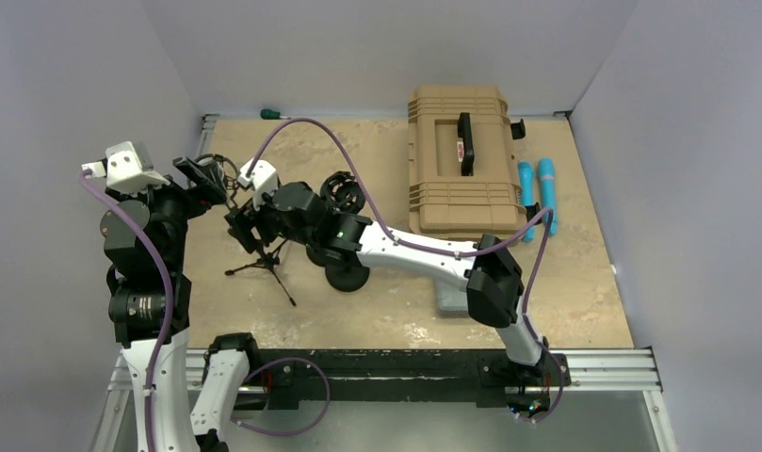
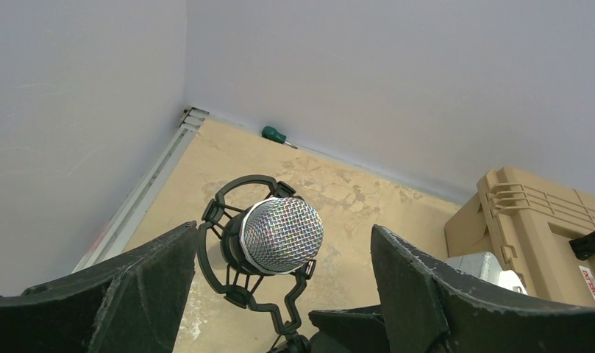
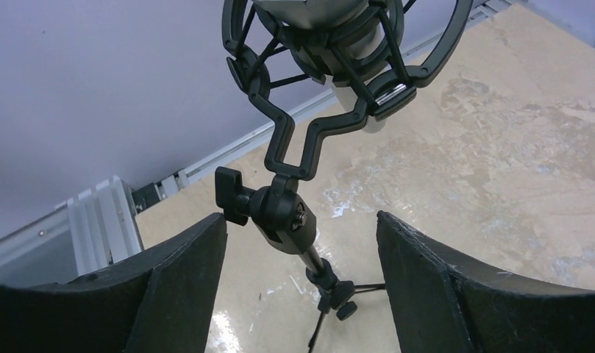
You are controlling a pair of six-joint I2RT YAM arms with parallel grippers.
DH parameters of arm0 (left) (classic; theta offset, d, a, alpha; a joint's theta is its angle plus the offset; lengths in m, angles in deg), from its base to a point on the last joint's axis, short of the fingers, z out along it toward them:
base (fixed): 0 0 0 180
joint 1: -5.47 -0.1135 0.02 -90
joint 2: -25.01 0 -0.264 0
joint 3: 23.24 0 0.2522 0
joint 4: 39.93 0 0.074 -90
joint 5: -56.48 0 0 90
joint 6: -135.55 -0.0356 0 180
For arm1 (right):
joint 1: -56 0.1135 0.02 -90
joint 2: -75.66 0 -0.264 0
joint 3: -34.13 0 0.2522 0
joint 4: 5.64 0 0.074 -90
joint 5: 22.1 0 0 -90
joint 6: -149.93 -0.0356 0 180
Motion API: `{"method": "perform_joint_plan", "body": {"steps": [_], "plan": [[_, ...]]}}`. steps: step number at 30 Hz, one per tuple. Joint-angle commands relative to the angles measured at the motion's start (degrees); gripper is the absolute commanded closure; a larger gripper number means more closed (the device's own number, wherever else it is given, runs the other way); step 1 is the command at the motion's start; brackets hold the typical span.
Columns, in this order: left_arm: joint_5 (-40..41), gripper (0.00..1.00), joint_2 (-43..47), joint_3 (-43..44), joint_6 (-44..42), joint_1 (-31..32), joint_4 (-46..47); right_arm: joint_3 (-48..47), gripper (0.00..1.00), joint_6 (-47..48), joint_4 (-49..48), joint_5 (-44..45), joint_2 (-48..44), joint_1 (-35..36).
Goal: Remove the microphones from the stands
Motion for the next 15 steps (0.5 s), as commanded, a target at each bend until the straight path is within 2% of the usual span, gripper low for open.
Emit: {"method": "perform_joint_plan", "body": {"steps": [1, 7, 13, 15], "plan": [[-0.1, 0.16, 0.4, -0.5, 0.5, -0.5, 2.5, 0.7, 0.28, -4.7, -2.6, 6.3, -0.3, 0.8], [-0.2, 0.16, 0.0, -0.6, 0.6, -0.6, 2.6, 9.5, 0.27, -3.7, 0.1, 10.2, -7.0, 3.8], [-1.0, 0.16, -0.1, -0.7, 0.9, -0.6, 2.8, 16.7, 0.27, -3.8, 5.2, 10.4, -13.7, 7.5], [-1.0, 0.16, -0.1, -0.8, 0.9, -0.8, 2.9, 19.7, 0.32, -4.1, 5.5, 9.7, -15.6, 8.5]]}}
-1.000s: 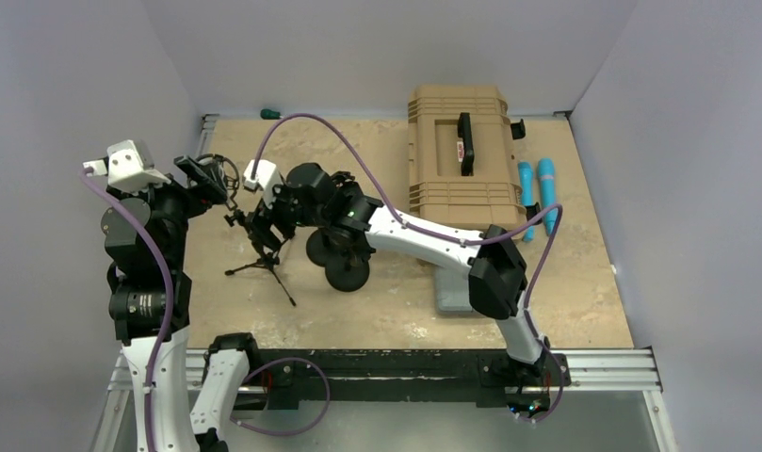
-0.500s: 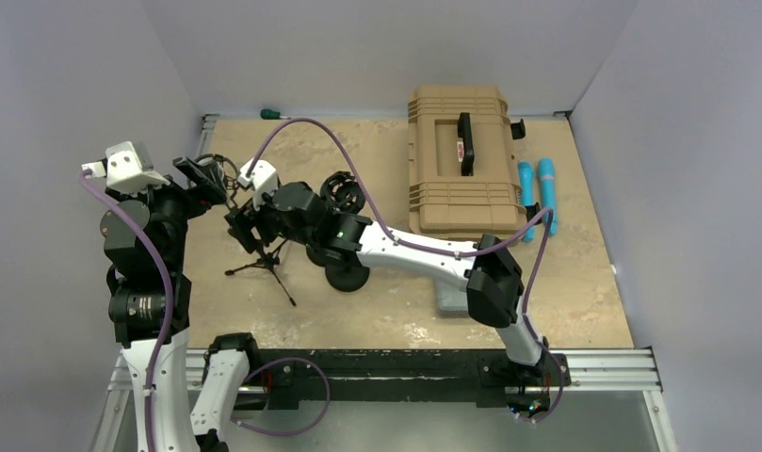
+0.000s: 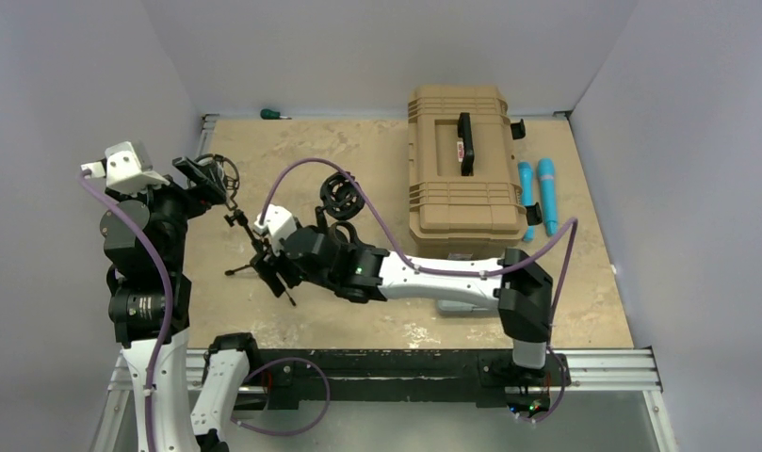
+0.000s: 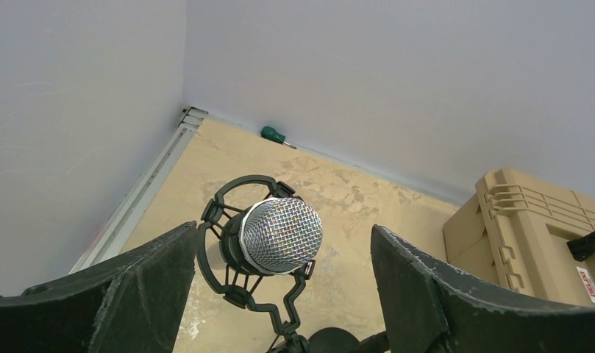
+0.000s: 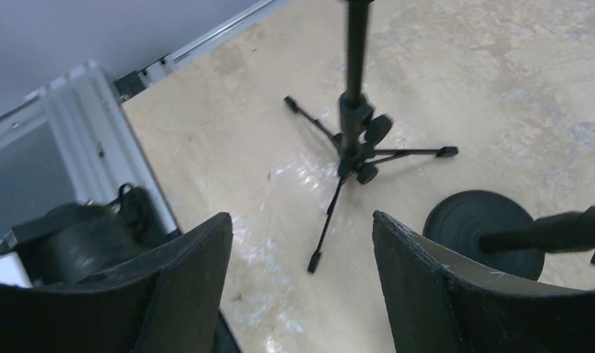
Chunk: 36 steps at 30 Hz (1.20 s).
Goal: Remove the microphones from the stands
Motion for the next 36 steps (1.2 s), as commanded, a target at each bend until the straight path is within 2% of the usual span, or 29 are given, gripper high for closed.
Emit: {"method": "perform_joint_plan", "body": {"steps": [1, 4, 7, 10, 16, 18, 28, 36], "plan": [[-0.9, 0.16, 0.0, -0.8, 0.8, -0.6, 2.9, 5.0, 0.36, -0.4, 0.5, 0.5, -7.1, 2.7], [-1.0, 0.16, 0.1, -0.8, 0.9, -0.6, 2.9, 7.8, 0.5, 1.9, 0.4, 1.9, -5.8, 4.3], [-1.3, 0.17, 0.2, -0.9, 1.1, -0.6, 3.0, 6.9, 0.68, 4.4, 3.5, 8.5, -1.7, 5.6], [-1.8, 0.17, 0.0, -1.1, 1.2, -0.6, 3.3, 6.1, 0.83, 6.2, 5.5, 13.2, 2.2, 6.1], [-1.9, 0.17, 0.0, -1.1, 1.3, -0.6, 3.4, 8.8, 0.97, 9.2, 3.8, 18.0, 6.8, 6.1], [-1.9, 0.17, 0.0, -1.1, 1.3, -0.6, 3.4, 9.9, 1.0, 10.3, 2.2, 19.1, 8.3, 6.1], [-1.8, 0.17, -0.5, -1.0, 1.1, -0.6, 3.2, 10.7, 1.0, 11.9, -1.6, 24.2, 15.3, 5.7], [-1.9, 0.17, -0.7, -1.0, 1.2, -0.6, 3.2, 19.5, 1.0, 10.6, -5.4, 24.5, 12.4, 2.5]]}}
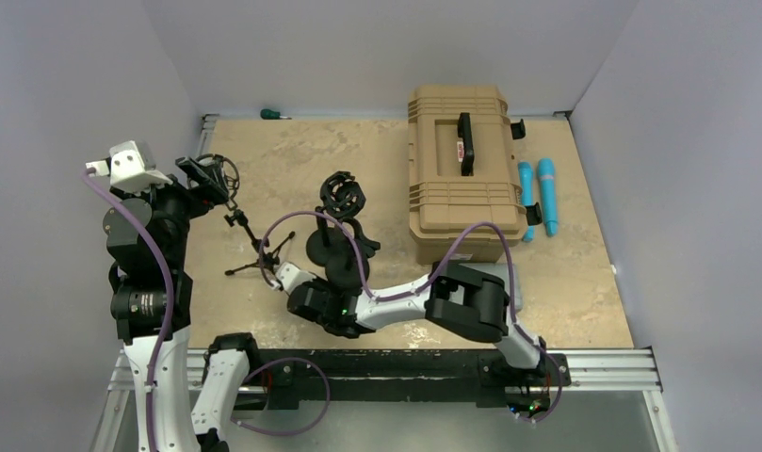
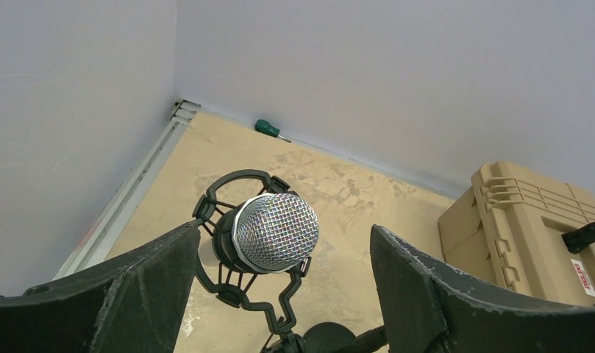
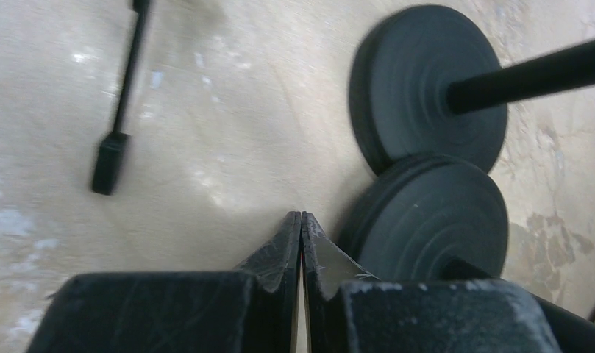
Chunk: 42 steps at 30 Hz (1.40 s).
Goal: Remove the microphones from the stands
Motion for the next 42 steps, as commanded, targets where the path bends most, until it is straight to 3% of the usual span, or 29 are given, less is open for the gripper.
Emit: {"method": "perform_joint_plan", "body": {"steps": [1, 22, 31, 34, 42], "plan": [[-0.7, 0.17, -0.3, -0.1, 0.4, -0.5, 2.8, 6.5, 1.0, -1.1, 0.1, 0.9, -1.4, -2.7], [-1.4, 0.17, -0.8, -0.1, 0.7, -0.5, 2.9, 15.3, 1.0, -2.4, -1.6, 2.1, -5.3, -8.3], [-1.6, 0.17, -1.0, -0.1, 0.7, -0.5, 2.9, 9.3, 0.99, -1.6, 1.0, -2.5, -6.9, -7.8], [-1.6, 0.17, -1.0, -0.1, 0.7, -0.5, 2.9, 6.2, 0.91, -3.0, 2.2, -8.2, -9.2, -7.3], [-1.6, 0.16, -0.4, -0.2, 0.4, -0.5, 3.0, 4.0, 0.55, -4.9, -4.1, -32.1, -19.4, -7.1]]}}
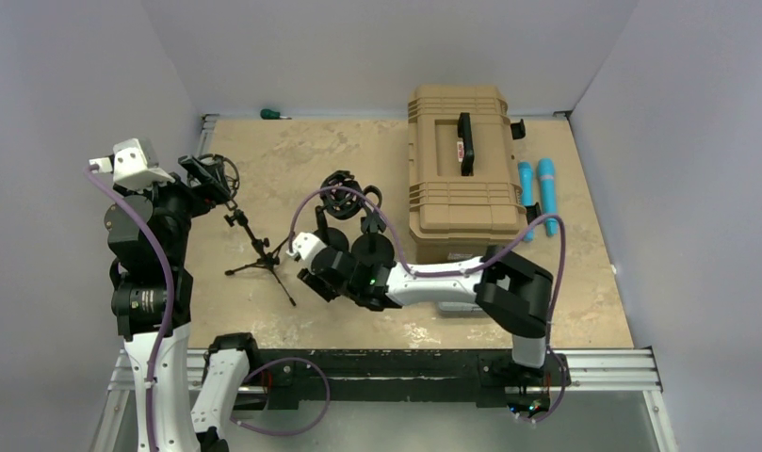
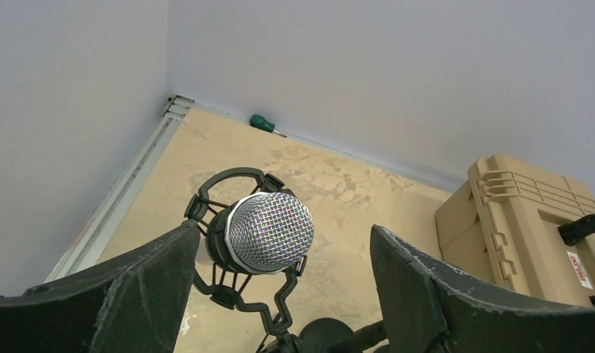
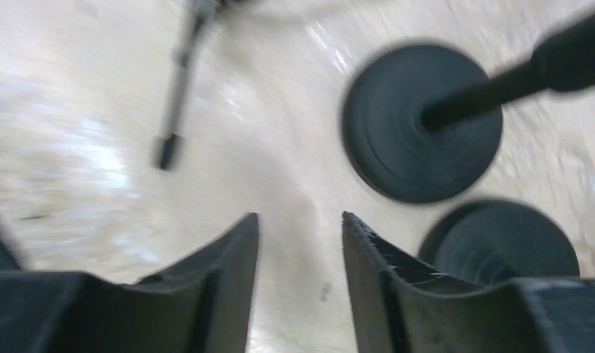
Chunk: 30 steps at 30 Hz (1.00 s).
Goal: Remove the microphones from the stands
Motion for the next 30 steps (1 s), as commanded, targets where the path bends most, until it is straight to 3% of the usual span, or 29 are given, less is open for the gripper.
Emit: {"method": "perform_joint_plan", "body": {"steps": [1, 10, 13, 17, 23, 30], "plan": [[-0.4, 0.16, 0.3, -0.2, 0.3, -0.5, 3.0, -4.3, 0.52, 0.0, -5.6, -17.4, -6.7, 0.3], [-2.0, 0.15, 0.9, -0.2, -0.2, -0.5, 3.0, -11.3, 0.25, 13.5, -9.0, -31.3, -7.0, -1.9], [-2.4, 0.14, 1.0, -0.3, -0.2, -0.5, 3.1, -14.8, 0.23, 15.8, -8.9, -37.6, -4.6, -5.6], [-2.7, 0.14, 0.9, -0.2, -0.2, -0.5, 3.1, -21.1, 0.22, 19.7, -5.8, -43.9, -0.6, -8.3], [-2.6, 0.14, 0.9, 0.0, -0.4, -0.5, 2.9, -29.2, 0.24, 24.7, -0.1, -42.4, 5.9, -8.5], [-2.7, 0.14, 0.8, 0.1, -0.3, -0.4, 2.9, -33.6, 0.4, 25.6, 1.6, -40.7, 11.6, -9.3]]}}
